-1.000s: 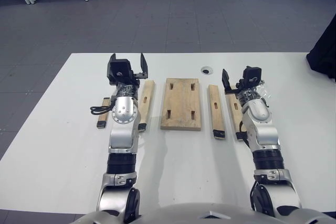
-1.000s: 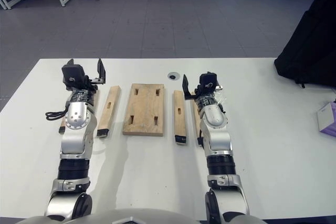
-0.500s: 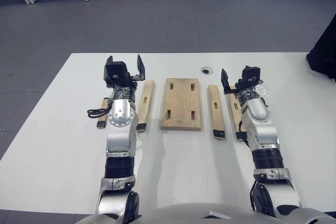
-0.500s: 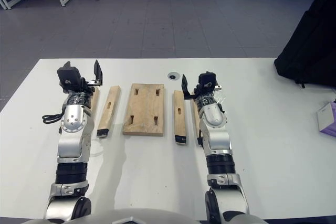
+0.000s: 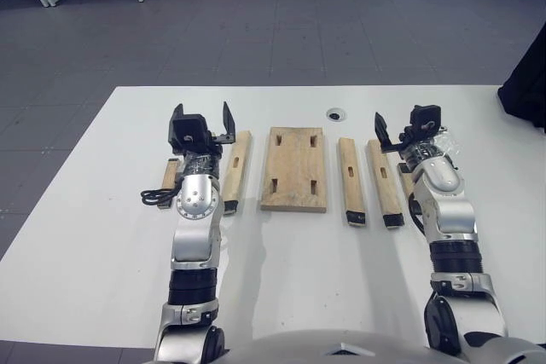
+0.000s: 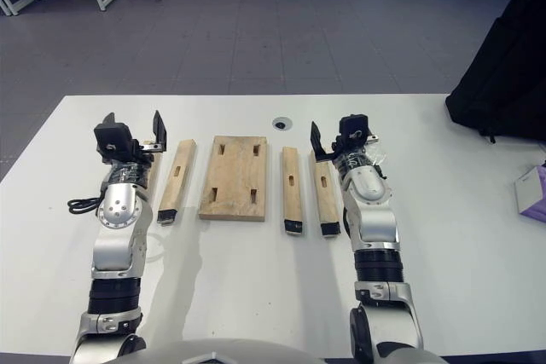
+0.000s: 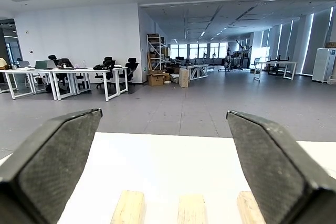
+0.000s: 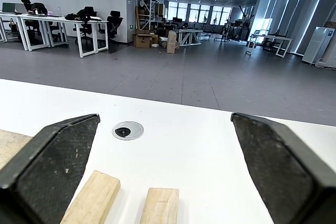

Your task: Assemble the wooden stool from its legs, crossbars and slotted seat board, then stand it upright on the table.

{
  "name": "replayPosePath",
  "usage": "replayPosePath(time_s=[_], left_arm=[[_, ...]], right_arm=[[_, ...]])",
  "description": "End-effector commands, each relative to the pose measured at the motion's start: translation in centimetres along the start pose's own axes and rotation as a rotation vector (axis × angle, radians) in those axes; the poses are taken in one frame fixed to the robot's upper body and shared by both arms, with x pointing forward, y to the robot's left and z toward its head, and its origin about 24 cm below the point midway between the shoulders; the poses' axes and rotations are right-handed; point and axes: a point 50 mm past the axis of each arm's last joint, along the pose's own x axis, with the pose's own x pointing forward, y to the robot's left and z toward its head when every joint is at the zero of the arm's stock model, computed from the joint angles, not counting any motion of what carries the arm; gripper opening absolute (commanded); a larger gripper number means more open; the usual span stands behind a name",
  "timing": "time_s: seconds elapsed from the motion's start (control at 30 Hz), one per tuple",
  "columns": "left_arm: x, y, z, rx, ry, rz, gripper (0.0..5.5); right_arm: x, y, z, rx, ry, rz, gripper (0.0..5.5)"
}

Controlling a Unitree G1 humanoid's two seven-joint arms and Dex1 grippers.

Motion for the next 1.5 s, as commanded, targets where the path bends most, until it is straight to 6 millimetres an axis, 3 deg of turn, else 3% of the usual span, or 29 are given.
replayPosePath(time_s=[0.03,0.13,0.33,0.5,0.7,0.87,1.3,1.37,1.43,1.5], left_arm=[[0.4,-0.5,0.3,0.0,-0.011,-0.046,4.42],[0.1,-0.8,0.9,-0.034,-0.049,-0.064,4.42],[-1.0,-0.7,0.8,-0.044,-0.02,-0.069,4.42],[-1.8,-0.6,0.7,-0.038,-0.008,-0.055,4.42],[-1.7,-0.6,0.9,-0.028,-0.005,-0.06,4.42],[-1.7,-0.6,1.1,-0.03,-0.006,-0.058,4.42],[-1.3,-0.6,1.2,-0.031,-0.004,-0.07,4.42],[-1.5,-0.8,1.4,-0.115,-0.007,-0.088,4.42],[-1.5,-0.9,1.7,-0.171,-0.016,-0.112,4.42],[-1.1,-0.4,1.6,-0.278,0.005,-0.105,4.42]], right_arm=[[-0.6,0.4,-0.2,0.04,-0.001,-0.016,4.61],[-1.4,-0.1,-0.9,0.056,0.034,-0.037,4.61],[-6.8,-5.1,-3.2,0.027,0.217,-0.09,4.61],[-10.1,-4.7,-6.3,0.063,0.389,-0.041,4.61],[-11.9,-3.8,-8.4,0.103,0.513,-0.063,4.61],[-13.1,-3.6,-10.0,0.146,0.634,-0.051,3.79],[-14.3,-2.5,-12.3,0.199,0.777,-0.058,1.51],[-13.8,-2.5,-12.2,0.232,0.755,-0.072,1.29],[-12.5,-3.0,-11.1,0.232,0.679,-0.089,1.28],[-8.7,-3.5,-7.4,0.105,0.439,-0.074,1.28]])
